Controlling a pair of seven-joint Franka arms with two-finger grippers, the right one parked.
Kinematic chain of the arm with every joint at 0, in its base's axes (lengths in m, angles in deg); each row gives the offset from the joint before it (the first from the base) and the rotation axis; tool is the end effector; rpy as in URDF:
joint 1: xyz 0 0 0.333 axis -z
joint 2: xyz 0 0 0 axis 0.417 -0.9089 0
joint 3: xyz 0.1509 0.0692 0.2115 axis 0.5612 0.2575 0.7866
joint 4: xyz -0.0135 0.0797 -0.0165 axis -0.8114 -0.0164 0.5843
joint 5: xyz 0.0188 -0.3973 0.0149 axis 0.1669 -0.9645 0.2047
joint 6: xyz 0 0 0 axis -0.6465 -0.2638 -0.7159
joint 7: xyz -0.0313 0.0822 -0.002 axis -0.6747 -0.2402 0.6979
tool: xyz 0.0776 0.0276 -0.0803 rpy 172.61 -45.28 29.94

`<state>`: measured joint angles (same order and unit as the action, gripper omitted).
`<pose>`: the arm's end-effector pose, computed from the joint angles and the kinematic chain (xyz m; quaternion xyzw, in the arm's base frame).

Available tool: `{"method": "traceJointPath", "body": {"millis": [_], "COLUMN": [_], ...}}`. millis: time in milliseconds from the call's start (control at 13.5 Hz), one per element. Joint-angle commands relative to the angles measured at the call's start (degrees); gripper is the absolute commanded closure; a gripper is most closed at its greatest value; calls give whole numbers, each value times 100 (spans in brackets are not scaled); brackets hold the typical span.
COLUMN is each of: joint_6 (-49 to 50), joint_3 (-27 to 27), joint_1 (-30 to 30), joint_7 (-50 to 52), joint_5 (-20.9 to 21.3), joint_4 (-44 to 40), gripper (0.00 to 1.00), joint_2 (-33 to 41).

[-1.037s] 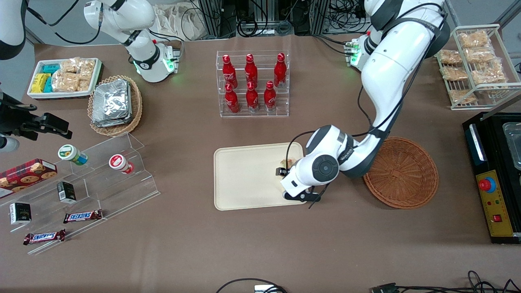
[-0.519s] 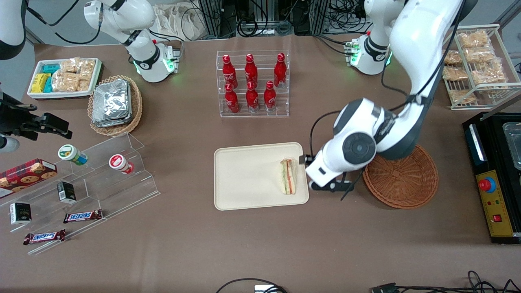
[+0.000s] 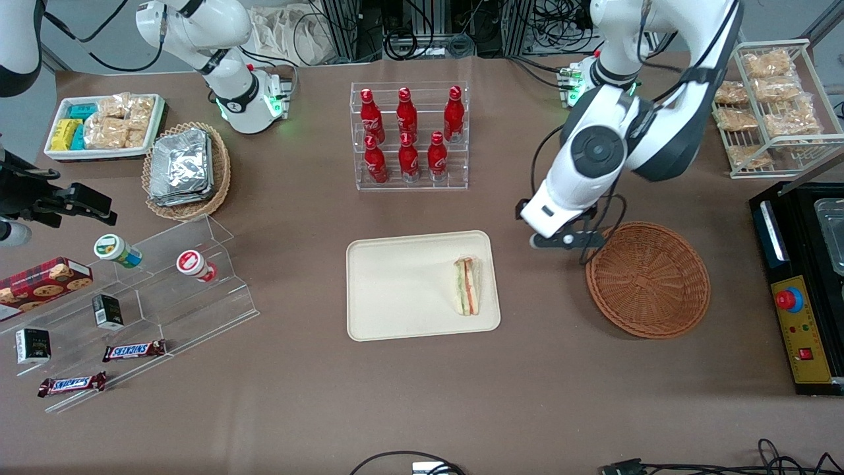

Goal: Place sandwich from basket to tray

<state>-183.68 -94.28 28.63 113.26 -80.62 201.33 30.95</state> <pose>0.5039 -0.2508 0.3506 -0.9966 -0.0024 0.0725 0.0381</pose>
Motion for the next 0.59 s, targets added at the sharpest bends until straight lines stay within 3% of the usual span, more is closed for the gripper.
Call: {"method": "traceJointPath", "body": {"millis": [0, 370, 519], "joint_6": [661, 1752, 1895], "joint_3": [-5, -5, 21], "joint_1": [-668, -1715, -1848], "joint_7": [-14, -58, -328], "joint_5": [-57, 4, 40], "joint_4": [-400, -1509, -1529], "gripper": [0, 0, 0], "joint_2": [174, -2, 67]}}
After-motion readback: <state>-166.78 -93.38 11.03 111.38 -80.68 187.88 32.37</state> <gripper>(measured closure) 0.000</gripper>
